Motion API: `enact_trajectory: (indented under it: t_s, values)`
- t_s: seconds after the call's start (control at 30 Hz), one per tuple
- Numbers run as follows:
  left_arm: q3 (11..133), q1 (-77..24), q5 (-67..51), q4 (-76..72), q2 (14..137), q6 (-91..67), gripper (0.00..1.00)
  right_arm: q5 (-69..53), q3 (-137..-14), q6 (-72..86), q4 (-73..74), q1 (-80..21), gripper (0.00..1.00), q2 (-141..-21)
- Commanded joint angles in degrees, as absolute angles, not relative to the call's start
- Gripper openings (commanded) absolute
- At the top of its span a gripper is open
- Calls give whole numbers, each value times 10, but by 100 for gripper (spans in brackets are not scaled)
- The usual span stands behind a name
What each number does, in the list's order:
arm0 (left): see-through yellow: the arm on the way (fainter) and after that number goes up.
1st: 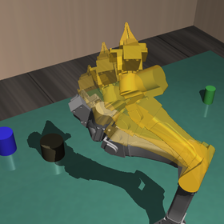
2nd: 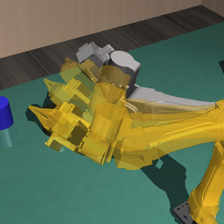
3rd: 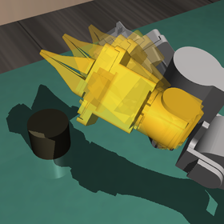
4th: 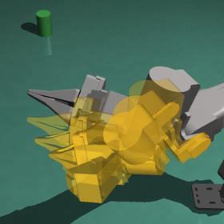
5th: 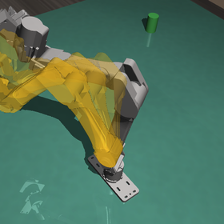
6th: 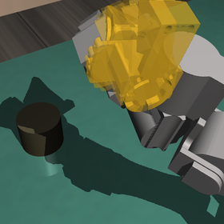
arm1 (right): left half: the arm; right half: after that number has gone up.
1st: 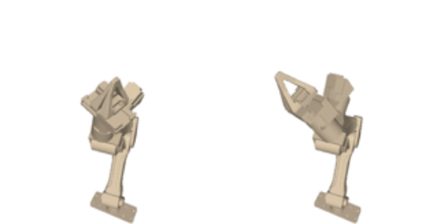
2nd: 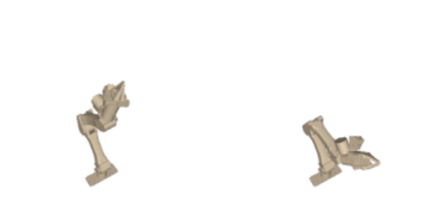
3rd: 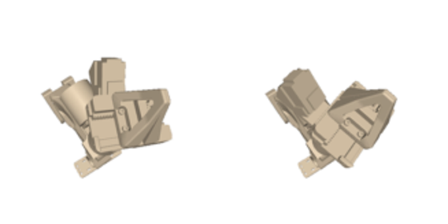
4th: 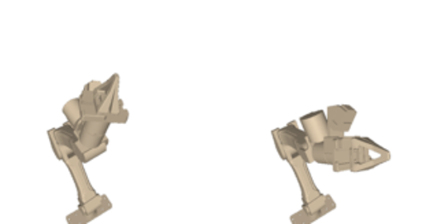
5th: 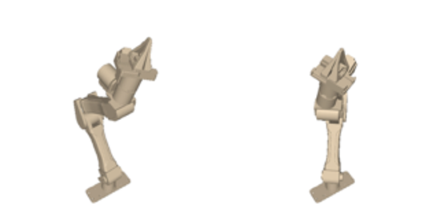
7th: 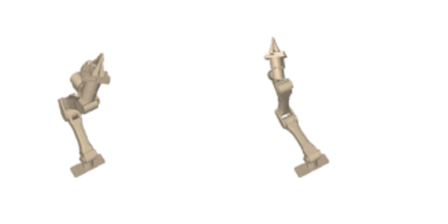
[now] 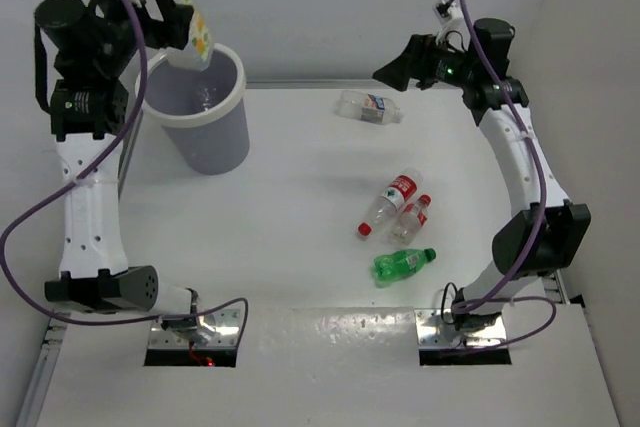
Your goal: Put the plastic bottles in the bin
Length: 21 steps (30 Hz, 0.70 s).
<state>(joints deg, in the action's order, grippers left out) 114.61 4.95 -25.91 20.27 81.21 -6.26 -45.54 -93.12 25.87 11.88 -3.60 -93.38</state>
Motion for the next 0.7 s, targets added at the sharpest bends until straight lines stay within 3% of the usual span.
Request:
enact_trajectory:
  t_s: [0.0,0.13,0.2,0.27,0.37,0.4,0.43,0.5,0.67]
  values:
    - [1054,62,-18,272,827,49,10,-370,-988,139,201,-43,100,-956]
    - [946,76,-18,201,797,49,13,-306,-1024,94,219,-49,100,-1002]
    - [919,76,-18,174,797,48,22,-284,-1059,71,235,-52,100,-1019]
    - [918,76,-25,174,815,41,24,-286,-1077,47,247,-52,100,-1055]
    - [913,76,-26,180,837,27,41,-286,-1154,-28,288,-57,100,-1106]
    - [913,76,-26,180,838,27,52,-290,-1177,-47,294,-59,100,-1125]
    - [913,76,-26,180,843,19,77,-294,-1187,-66,317,-61,100,-1142]
    - [919,76,-40,185,843,14,100,-339,-1217,-163,337,-61,100,-1162]
    - [943,76,-135,198,843,-7,100,-367,-1201,-417,421,-74,100,-1204]
